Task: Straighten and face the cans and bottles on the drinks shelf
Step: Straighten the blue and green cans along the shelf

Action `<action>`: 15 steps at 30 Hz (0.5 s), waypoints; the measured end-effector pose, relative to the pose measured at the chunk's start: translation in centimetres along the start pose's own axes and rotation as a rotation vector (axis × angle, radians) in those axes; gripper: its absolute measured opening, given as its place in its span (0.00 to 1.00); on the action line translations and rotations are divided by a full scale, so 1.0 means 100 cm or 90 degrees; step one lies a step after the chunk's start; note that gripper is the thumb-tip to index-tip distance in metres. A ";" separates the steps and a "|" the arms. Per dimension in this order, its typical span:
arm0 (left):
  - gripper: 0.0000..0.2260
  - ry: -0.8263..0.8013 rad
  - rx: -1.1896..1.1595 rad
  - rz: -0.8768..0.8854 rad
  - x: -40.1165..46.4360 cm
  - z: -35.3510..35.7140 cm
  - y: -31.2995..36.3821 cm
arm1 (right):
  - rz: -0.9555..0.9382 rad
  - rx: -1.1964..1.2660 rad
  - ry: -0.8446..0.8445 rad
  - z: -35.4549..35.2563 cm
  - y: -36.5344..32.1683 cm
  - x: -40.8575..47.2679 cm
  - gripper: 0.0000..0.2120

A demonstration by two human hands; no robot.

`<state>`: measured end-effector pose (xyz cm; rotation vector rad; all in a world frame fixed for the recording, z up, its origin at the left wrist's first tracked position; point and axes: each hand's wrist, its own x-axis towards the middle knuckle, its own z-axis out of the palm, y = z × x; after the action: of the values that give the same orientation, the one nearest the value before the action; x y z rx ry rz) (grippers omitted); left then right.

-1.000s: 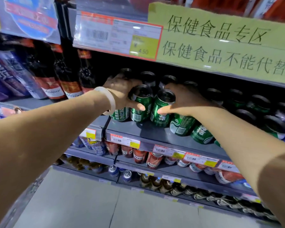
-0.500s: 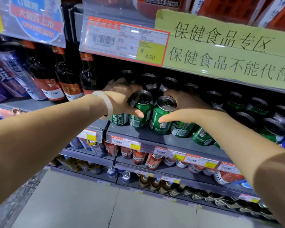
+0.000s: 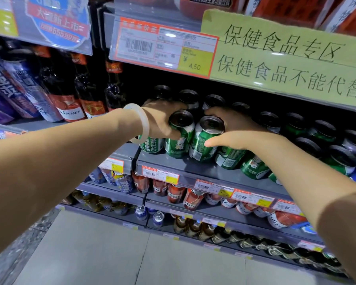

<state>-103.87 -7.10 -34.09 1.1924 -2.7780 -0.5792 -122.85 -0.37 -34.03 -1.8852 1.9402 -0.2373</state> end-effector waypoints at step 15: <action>0.23 0.018 0.022 -0.007 0.001 0.000 0.001 | -0.007 -0.127 0.006 0.000 -0.018 -0.008 0.39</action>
<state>-104.04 -7.11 -34.10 1.2133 -2.7711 -0.5136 -121.23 0.32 -33.17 -2.0236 2.0254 -0.0571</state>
